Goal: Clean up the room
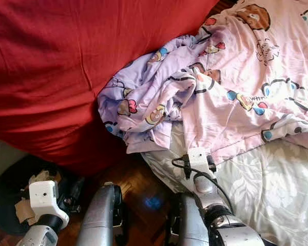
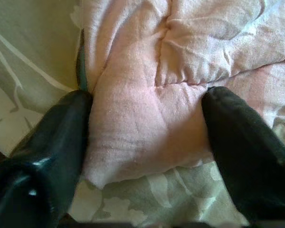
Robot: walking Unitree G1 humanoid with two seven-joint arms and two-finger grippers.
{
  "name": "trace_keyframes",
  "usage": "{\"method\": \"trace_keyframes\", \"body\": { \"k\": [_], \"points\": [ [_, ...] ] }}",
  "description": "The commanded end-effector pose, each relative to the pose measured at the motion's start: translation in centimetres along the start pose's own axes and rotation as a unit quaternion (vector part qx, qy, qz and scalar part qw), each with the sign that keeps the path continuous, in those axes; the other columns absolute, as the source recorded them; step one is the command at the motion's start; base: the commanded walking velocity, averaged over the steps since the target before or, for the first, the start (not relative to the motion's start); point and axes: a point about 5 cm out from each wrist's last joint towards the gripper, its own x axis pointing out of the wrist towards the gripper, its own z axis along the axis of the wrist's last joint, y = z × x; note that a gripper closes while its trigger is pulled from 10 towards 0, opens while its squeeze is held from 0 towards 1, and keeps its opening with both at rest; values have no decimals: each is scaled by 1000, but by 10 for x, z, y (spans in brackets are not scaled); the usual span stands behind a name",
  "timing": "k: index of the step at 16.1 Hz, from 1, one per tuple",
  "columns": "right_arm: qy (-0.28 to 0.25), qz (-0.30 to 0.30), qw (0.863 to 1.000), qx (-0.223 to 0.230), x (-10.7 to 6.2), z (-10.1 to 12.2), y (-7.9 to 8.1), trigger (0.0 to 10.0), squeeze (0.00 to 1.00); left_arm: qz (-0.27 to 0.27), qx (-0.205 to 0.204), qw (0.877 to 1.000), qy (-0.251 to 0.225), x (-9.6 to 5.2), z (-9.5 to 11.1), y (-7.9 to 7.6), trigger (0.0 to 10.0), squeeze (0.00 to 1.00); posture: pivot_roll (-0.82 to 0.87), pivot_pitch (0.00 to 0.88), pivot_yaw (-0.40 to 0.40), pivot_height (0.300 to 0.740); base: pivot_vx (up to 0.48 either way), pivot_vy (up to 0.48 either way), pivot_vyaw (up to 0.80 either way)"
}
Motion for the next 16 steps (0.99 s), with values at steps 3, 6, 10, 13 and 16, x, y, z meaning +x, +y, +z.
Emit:
{"method": "trace_keyframes", "body": {
  "k": [3, 6, 10, 13, 16],
  "points": [
    [58, 3, 998, -9, -7, -32, 2, 0, 0, 2, -5, 1000, 21, -7, -7, 0, 10000, 0, 224, 395, 4, 617, 0, 0, 0],
    [65, 4, 998, -11, -9, -37, 2, 0, 0, 1, -8, 1000, 26, -9, -9, 0, 10000, 0, 224, 396, 4, 617, 0, 0, 0],
    [77, -2, 997, -10, -12, -47, -1, 0, 0, 2, -8, 1000, 26, -10, -8, -1, 10000, 0, 223, 396, 3, 617, 0, 0, 0],
    [83, -3, 997, -8, -14, -53, -1, 0, 0, 3, -8, 1000, 26, -10, -8, -2, 10000, 0, 224, 394, 1, 617, 0, 0, 0],
    [78, -6, 997, 4, -16, -56, -1, 0, 0, 6, -7, 1000, 25, -8, -7, -2, 10000, 0, 220, 378, -5, 617, 0, 0, 0]
  ]
}}
